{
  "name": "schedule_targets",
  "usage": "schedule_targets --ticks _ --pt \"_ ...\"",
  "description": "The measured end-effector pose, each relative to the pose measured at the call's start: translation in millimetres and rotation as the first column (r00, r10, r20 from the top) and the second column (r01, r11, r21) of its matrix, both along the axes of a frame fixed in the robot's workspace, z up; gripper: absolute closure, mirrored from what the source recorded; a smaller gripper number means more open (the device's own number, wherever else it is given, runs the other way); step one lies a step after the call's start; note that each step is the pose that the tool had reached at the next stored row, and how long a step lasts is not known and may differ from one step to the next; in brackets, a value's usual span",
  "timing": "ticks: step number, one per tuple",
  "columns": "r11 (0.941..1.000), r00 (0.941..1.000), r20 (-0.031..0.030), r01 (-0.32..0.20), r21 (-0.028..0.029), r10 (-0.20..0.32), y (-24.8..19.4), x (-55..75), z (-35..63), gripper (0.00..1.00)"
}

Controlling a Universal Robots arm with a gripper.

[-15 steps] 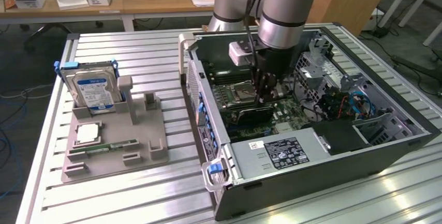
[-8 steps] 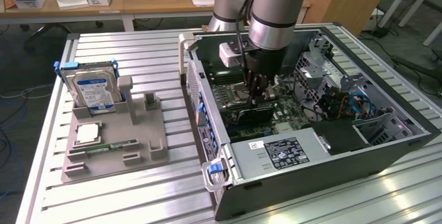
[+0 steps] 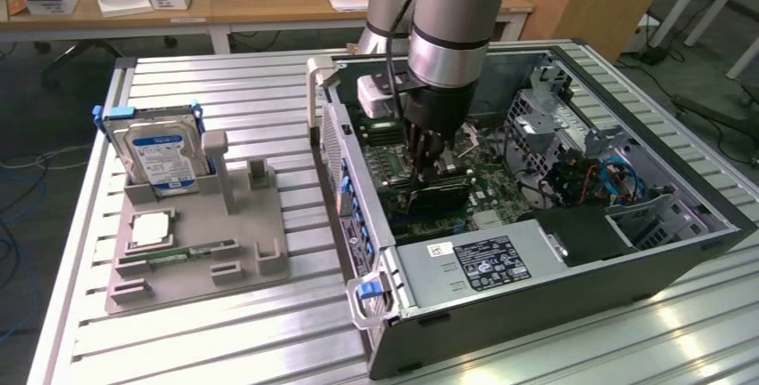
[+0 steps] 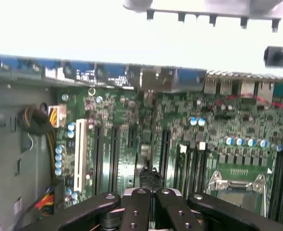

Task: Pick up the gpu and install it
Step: 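Press down on the gpu until it lock into place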

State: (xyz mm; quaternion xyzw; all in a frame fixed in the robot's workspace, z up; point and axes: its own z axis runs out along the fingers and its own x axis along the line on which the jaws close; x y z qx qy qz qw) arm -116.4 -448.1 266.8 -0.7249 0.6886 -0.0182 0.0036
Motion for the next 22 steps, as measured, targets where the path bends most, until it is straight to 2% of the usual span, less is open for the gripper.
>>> schedule_targets --ticks 8,13,15,19,21,22 --pt "1.0000 1.0000 0.0000 0.000 0.0000 0.000 0.0 -16.7 -0.5 0.90" --pt "1.0000 1.0000 0.0001 0.000 0.0002 0.000 0.0 -17.3 -1.6 0.90" --pt "1.0000 1.0000 -0.0009 0.000 -0.0016 0.000 -0.2 -17.6 -3.9 0.90" --pt "1.0000 1.0000 -0.0001 0.000 0.0000 0.000 0.1 -17.5 -4.7 0.90" --pt "1.0000 1.0000 0.0018 0.000 0.0026 0.000 0.4 -17.4 -1.8 0.90" --pt "1.0000 1.0000 0.0008 0.000 0.0010 0.000 0.3 -17.5 1.5 0.90"
